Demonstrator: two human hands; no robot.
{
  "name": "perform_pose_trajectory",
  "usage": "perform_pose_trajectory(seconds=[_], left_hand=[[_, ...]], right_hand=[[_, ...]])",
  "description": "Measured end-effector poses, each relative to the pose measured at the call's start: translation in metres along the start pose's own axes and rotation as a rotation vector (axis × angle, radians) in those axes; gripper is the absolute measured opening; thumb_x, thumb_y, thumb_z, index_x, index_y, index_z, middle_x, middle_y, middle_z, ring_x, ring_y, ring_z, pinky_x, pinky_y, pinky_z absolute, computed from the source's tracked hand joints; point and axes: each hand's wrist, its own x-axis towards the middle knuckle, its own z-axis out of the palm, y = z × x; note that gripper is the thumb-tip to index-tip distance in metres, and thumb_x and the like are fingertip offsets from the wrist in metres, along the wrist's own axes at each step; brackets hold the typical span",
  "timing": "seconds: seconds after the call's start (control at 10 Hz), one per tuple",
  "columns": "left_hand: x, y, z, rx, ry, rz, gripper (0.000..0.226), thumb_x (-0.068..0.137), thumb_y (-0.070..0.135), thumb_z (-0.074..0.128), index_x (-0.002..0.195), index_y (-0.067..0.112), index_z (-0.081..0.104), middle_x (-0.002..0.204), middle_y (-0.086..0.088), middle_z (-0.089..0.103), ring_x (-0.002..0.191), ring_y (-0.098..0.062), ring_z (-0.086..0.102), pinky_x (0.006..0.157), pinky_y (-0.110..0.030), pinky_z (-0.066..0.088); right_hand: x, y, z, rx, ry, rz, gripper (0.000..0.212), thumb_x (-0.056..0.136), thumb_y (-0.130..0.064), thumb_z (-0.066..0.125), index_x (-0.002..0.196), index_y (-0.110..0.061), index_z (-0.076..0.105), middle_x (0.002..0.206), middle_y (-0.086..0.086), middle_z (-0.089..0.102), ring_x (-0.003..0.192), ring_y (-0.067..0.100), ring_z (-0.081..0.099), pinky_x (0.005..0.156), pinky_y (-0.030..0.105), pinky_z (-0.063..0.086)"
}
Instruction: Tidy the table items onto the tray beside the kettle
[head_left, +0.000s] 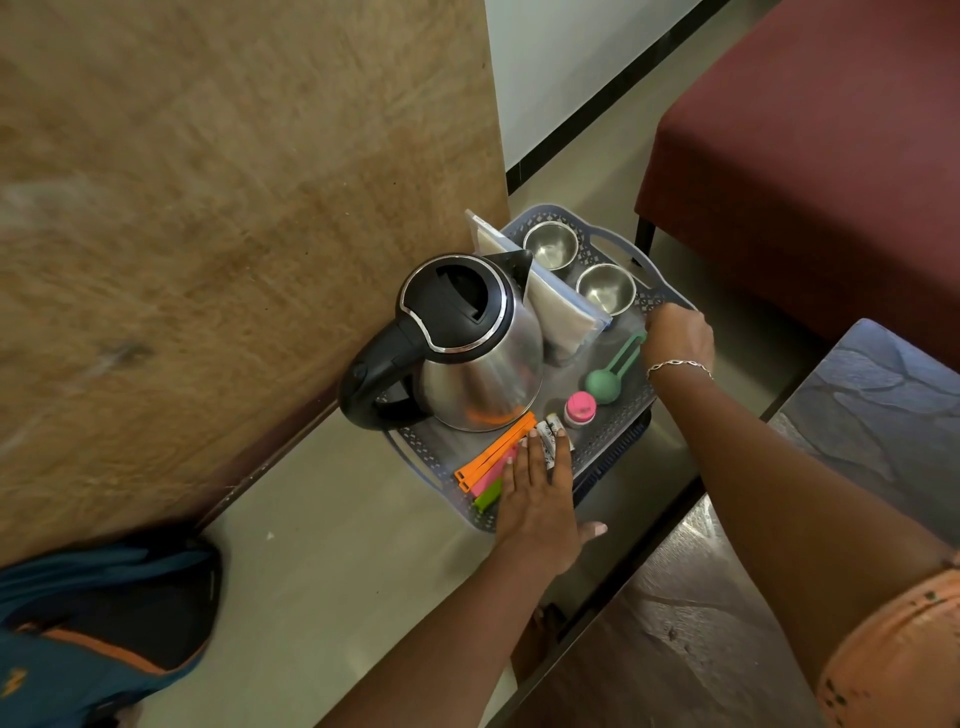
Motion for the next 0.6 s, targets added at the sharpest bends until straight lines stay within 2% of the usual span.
perform_pose_trajectory(seconds=[0.2,0.3,0.4,0.5,0.6], left_hand=[[0.001,-0.002,0.001,-0.007,0.003,-0.008,0.103,0.084,0.061,0.047,0.142,0.015,-0.025,0.154,-0.02,-0.016,0.143,-0.032,-0.013,0.117,-0.041,-0.004],[0.001,-0.001,0.0,-0.004,0.004,-0.028,0.104,0.083,0.059,0.051,0.143,0.014,-0.021,0.154,-0.019,-0.013,0.143,-0.031,-0.01,0.117,-0.041,-0.001],[-0.001,0.002,-0.002,-0.029,0.036,-0.031,0.102,0.083,0.059,0.05,0.144,0.013,-0.018,0.155,-0.017,-0.012,0.144,-0.03,-0.008,0.117,-0.04,0.001],[-0.017,-0.003,0.0,0.01,0.158,-0.03,0.095,0.087,0.056,0.047,0.145,0.008,-0.011,0.156,-0.013,-0.009,0.145,-0.026,-0.006,0.118,-0.038,0.005],[-0.036,0.0,0.005,0.005,0.266,0.002,0.091,0.089,0.052,0.046,0.146,0.007,-0.008,0.157,-0.011,-0.007,0.145,-0.024,-0.006,0.119,-0.036,0.005]], right_hand=[[-0.018,0.011,-0.01,0.033,0.055,-0.159,0.032,0.081,0.009,0.05,0.11,0.0,0.059,0.108,0.026,0.062,0.095,0.042,0.059,0.08,0.044,0.051],[-0.048,0.03,-0.008,-0.02,0.065,-0.324,0.046,0.082,0.006,0.05,0.126,-0.004,0.045,0.132,0.022,0.048,0.109,0.041,0.053,0.089,0.046,0.049],[-0.074,0.044,-0.004,-0.104,0.012,-0.381,0.056,0.087,-0.002,0.049,0.139,-0.006,0.029,0.148,0.02,0.027,0.132,0.039,0.031,0.106,0.045,0.033],[-0.115,0.059,0.003,-0.171,-0.035,-0.435,0.065,0.094,-0.029,0.043,0.145,-0.006,0.008,0.154,0.019,0.005,0.142,0.034,0.001,0.115,0.041,0.001],[-0.142,0.073,-0.002,-0.201,-0.052,-0.476,0.07,0.094,-0.039,0.038,0.145,-0.008,0.001,0.155,0.017,-0.002,0.142,0.032,-0.005,0.114,0.039,-0.007]])
